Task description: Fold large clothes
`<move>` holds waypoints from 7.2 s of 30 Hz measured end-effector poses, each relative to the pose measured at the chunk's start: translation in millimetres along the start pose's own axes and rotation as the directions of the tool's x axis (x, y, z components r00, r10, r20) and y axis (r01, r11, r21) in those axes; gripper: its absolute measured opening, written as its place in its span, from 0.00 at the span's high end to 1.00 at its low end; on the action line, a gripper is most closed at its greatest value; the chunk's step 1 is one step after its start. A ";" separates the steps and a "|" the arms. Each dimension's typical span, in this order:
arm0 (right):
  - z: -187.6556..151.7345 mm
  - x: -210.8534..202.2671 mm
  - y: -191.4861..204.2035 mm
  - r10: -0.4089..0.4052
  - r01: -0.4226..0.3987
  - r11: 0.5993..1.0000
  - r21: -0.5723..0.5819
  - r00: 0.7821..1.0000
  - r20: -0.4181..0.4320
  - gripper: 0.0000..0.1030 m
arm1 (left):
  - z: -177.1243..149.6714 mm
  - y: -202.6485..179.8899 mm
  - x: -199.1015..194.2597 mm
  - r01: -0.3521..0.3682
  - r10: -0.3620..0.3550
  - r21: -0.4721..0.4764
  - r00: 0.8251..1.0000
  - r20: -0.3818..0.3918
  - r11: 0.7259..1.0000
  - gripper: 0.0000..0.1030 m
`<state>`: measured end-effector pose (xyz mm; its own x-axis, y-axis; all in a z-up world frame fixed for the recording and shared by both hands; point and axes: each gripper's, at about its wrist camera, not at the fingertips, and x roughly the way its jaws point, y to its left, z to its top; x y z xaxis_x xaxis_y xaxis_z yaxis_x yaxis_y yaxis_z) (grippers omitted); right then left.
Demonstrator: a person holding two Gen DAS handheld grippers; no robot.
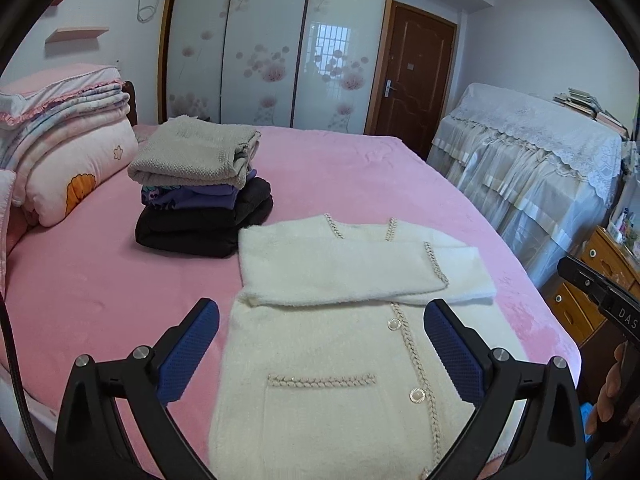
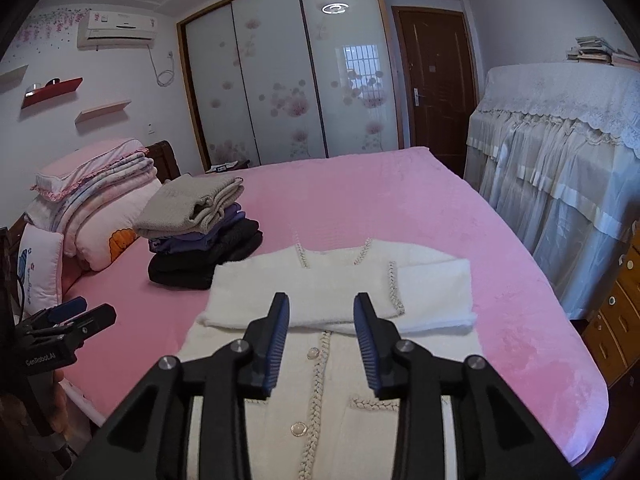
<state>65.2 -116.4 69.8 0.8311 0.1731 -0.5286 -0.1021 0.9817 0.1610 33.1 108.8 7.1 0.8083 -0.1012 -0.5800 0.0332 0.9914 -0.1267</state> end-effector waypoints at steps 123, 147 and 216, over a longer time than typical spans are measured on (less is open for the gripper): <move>23.7 77.3 -203.9 0.399 -0.387 0.858 0.336 0.916 0.037 0.90 | 49.4 90.1 147.1 0.155 -0.284 -0.533 0.944 -0.170 0.832 0.90; 42.4 288.2 -262.5 0.231 -0.127 0.896 0.425 0.951 -0.205 0.32 | 96.2 89.9 351.9 0.042 -0.126 -0.250 0.934 -0.334 0.967 0.23; 129.4 206.6 -147.7 0.072 -0.038 0.983 0.181 0.980 -0.185 0.58 | 151.1 -51.7 210.1 -0.070 0.087 0.133 0.989 -0.121 0.989 0.09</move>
<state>322.7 -236.1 44.7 0.7059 0.2547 -0.6609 -0.0324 0.9437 0.3291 290.0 48.9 13.4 0.7309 -0.0241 -0.6820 0.0538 0.9983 0.0224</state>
